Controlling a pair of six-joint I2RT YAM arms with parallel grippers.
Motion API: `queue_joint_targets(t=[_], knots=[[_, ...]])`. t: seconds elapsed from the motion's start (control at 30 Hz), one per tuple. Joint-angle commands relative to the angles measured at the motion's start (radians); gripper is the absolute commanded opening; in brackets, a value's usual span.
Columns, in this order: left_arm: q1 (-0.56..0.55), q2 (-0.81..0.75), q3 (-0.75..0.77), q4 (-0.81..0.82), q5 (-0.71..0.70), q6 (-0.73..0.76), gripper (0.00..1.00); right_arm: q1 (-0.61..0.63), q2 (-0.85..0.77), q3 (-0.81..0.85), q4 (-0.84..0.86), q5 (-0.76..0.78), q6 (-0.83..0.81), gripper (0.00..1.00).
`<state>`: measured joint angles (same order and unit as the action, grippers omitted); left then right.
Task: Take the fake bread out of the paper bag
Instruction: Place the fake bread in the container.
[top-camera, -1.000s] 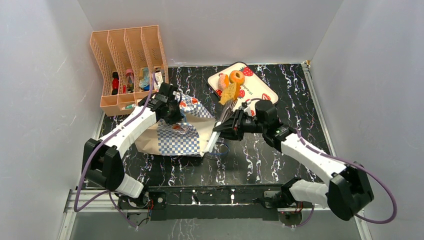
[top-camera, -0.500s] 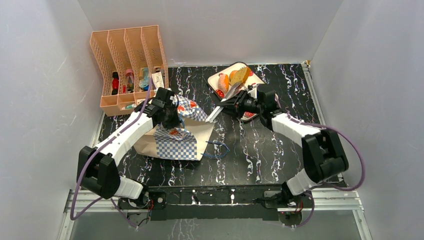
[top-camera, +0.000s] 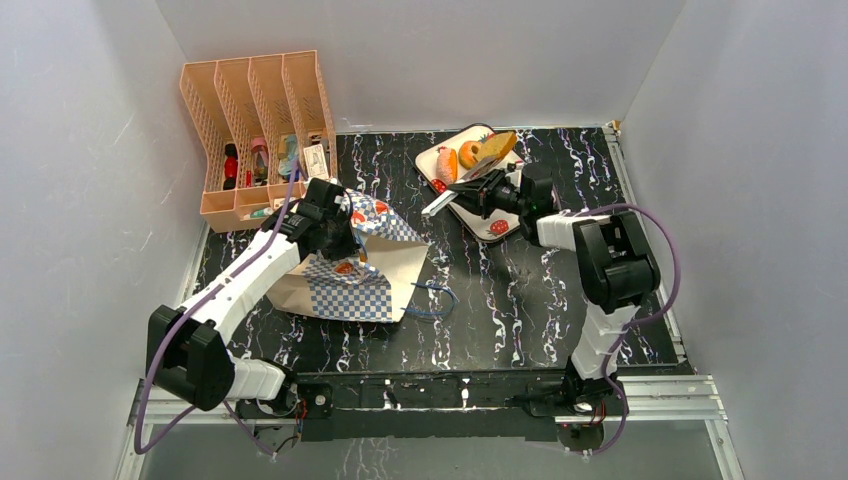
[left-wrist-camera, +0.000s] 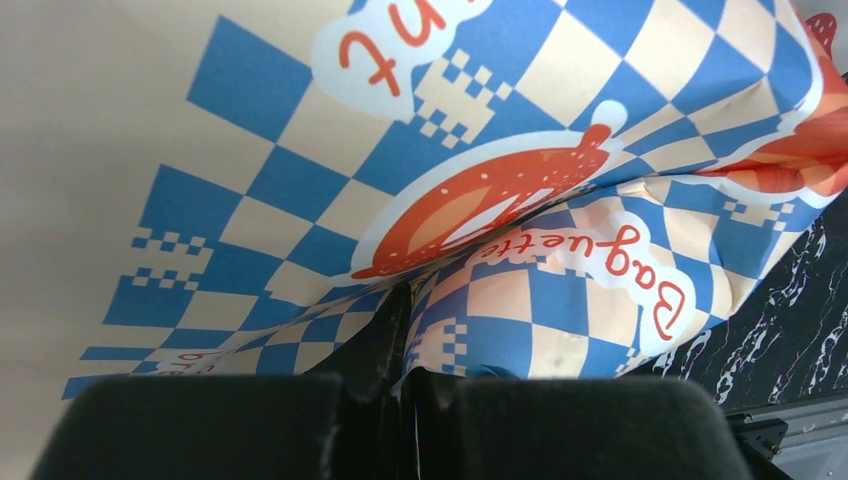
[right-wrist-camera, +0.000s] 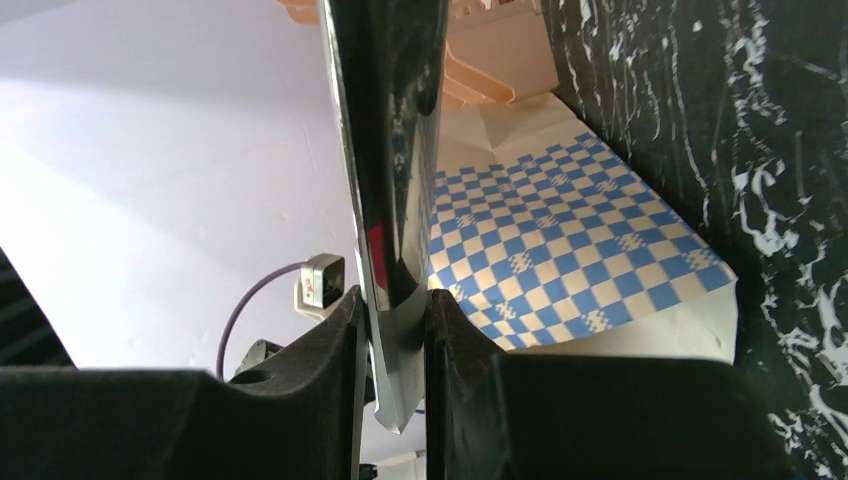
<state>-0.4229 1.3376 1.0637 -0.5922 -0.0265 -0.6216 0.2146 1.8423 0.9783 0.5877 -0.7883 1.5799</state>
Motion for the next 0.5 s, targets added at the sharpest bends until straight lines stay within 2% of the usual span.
queue_joint_targets(t=[0.0,0.1,0.37,0.47], knots=[[0.006,-0.037,-0.005,-0.011,-0.018,0.002,0.00,-0.023,0.055,-0.017,0.294,-0.020,0.105,0.00],[0.006,-0.045,-0.007,-0.013,-0.023,-0.002,0.00,-0.034,0.096,-0.063,0.399,-0.021,0.159,0.00],[0.006,-0.062,-0.022,-0.014,-0.030,-0.019,0.00,-0.065,0.184,-0.164,0.630,-0.024,0.280,0.20],[0.006,-0.065,-0.022,-0.017,-0.033,-0.021,0.00,-0.071,0.187,-0.188,0.656,-0.027,0.289,0.23]])
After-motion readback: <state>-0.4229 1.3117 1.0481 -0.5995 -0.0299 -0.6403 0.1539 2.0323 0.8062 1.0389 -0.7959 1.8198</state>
